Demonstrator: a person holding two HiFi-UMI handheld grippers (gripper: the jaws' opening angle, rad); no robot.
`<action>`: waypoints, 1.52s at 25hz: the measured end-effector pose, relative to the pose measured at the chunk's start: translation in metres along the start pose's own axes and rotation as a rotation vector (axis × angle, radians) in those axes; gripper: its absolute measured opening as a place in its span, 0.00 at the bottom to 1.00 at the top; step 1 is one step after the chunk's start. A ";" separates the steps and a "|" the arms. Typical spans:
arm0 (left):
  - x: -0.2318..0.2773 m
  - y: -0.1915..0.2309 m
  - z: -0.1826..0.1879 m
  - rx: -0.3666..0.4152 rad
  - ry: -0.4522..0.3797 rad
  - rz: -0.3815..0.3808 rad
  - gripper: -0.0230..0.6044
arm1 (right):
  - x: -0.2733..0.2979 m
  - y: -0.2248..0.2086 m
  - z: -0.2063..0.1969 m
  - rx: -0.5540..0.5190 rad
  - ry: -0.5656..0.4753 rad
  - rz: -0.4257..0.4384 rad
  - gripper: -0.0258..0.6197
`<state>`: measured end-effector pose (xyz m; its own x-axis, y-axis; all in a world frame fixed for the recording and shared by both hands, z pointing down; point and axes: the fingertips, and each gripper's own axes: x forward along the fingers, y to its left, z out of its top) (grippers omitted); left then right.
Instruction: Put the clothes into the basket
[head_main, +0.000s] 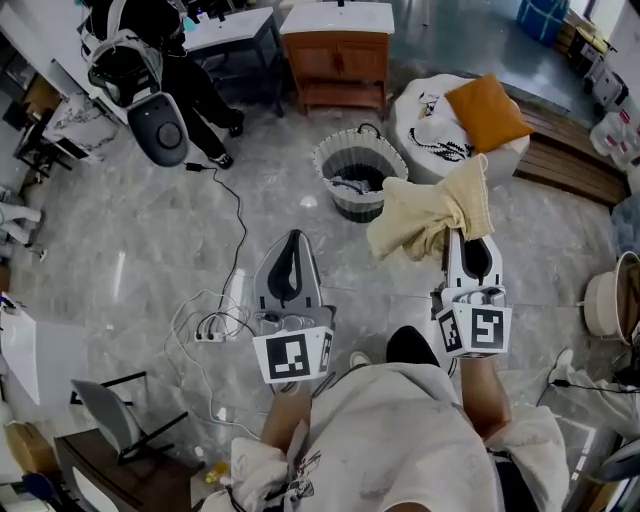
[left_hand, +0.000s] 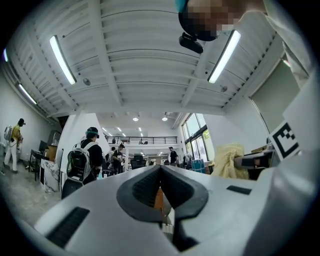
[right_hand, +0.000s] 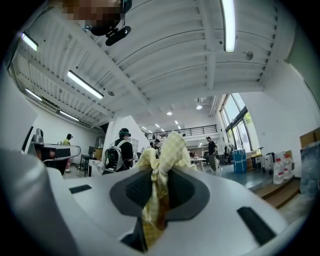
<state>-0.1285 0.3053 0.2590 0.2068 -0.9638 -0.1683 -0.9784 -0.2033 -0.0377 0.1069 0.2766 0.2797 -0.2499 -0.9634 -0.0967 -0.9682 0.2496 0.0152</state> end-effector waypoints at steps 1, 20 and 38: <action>-0.003 0.003 -0.001 -0.002 0.002 0.000 0.04 | 0.000 0.005 0.000 -0.006 -0.005 0.005 0.10; 0.051 0.014 -0.023 -0.012 0.026 0.017 0.04 | 0.060 0.019 -0.011 -0.101 -0.028 0.080 0.11; 0.193 -0.019 -0.036 0.005 0.048 0.005 0.04 | 0.176 -0.059 -0.028 -0.053 -0.012 0.153 0.10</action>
<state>-0.0702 0.1165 0.2625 0.2015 -0.9720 -0.1207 -0.9794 -0.1979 -0.0414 0.1202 0.0898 0.2895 -0.3945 -0.9133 -0.1013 -0.9182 0.3874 0.0827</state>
